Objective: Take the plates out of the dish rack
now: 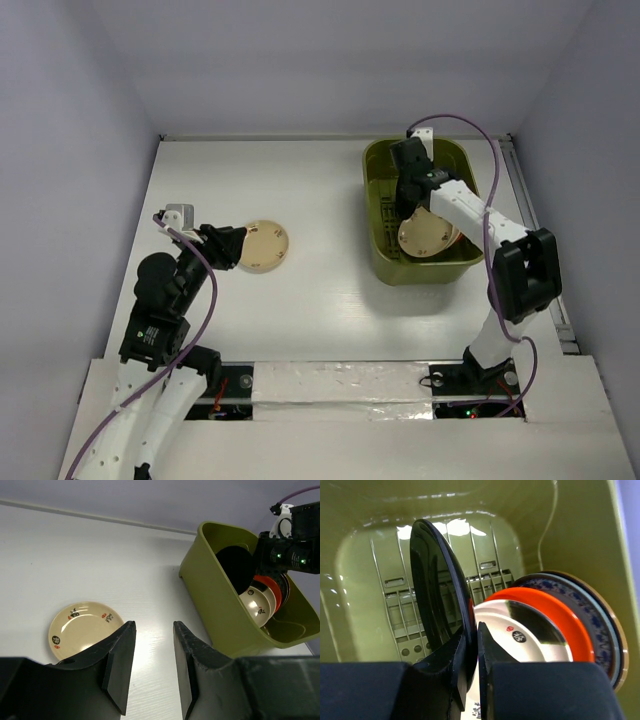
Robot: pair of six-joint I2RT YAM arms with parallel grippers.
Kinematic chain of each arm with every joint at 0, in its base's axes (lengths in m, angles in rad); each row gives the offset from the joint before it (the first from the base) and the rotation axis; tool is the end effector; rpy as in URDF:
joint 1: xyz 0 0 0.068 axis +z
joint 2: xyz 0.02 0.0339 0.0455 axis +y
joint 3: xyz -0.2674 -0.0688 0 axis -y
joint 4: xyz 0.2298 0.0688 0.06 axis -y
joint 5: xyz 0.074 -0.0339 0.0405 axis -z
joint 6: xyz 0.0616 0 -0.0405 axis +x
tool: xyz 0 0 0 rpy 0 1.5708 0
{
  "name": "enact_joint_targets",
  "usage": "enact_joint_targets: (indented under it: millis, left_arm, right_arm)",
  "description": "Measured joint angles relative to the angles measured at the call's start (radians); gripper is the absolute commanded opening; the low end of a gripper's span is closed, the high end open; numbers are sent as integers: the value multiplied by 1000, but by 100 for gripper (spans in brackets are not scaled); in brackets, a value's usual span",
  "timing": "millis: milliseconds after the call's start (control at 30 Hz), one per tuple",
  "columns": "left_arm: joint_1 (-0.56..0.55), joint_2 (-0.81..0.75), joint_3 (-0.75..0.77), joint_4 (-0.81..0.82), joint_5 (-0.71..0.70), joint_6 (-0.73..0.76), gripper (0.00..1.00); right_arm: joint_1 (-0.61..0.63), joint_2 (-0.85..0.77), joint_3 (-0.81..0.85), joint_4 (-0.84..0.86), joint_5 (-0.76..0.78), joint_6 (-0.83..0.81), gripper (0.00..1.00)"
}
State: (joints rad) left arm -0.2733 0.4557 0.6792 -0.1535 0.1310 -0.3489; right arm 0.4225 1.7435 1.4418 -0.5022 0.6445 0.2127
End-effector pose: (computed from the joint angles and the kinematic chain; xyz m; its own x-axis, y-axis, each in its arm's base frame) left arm 0.1186 -0.0416 0.3501 -0.0711 -0.3321 -0.9406 0.3924 0.8576 -0.3324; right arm 0.3697 0.1256 0.2772 -0.6309 -0.0986 -0.7696 0.1899 0.9421 -0.2764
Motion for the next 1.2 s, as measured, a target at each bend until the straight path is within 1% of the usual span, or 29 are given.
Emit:
enact_joint_targets:
  millis: [200, 400, 533, 633, 733, 900, 1033, 1167, 1200]
  left_arm:
    - [0, 0, 0, 0, 0, 0, 32]
    - [0, 0, 0, 0, 0, 0, 32]
    - [0, -1, 0, 0, 0, 0, 32]
    - [1, -2, 0, 0, 0, 0, 33]
    - [6, -2, 0, 0, -3, 0, 33]
    - [7, -11, 0, 0, -12, 0, 33]
    - [7, -13, 0, -1, -12, 0, 33]
    - [7, -14, 0, -1, -13, 0, 33]
    - [7, -14, 0, 0, -13, 0, 33]
  right_arm:
    - [11, -31, 74, -52, 34, -16, 0]
    - [47, -166, 148, -85, 54, -26, 0]
    - [134, -266, 174, -61, 7, -19, 0]
    - [248, -269, 204, -12, -96, 4, 0]
    - [341, -184, 250, 60, -224, 40, 0]
    - [437, 79, 320, 161, -400, 118, 0]
    - [454, 257, 314, 184, -520, 204, 0]
    - [454, 347, 309, 216, -605, 283, 0]
    - [453, 359, 309, 228, -623, 300, 3]
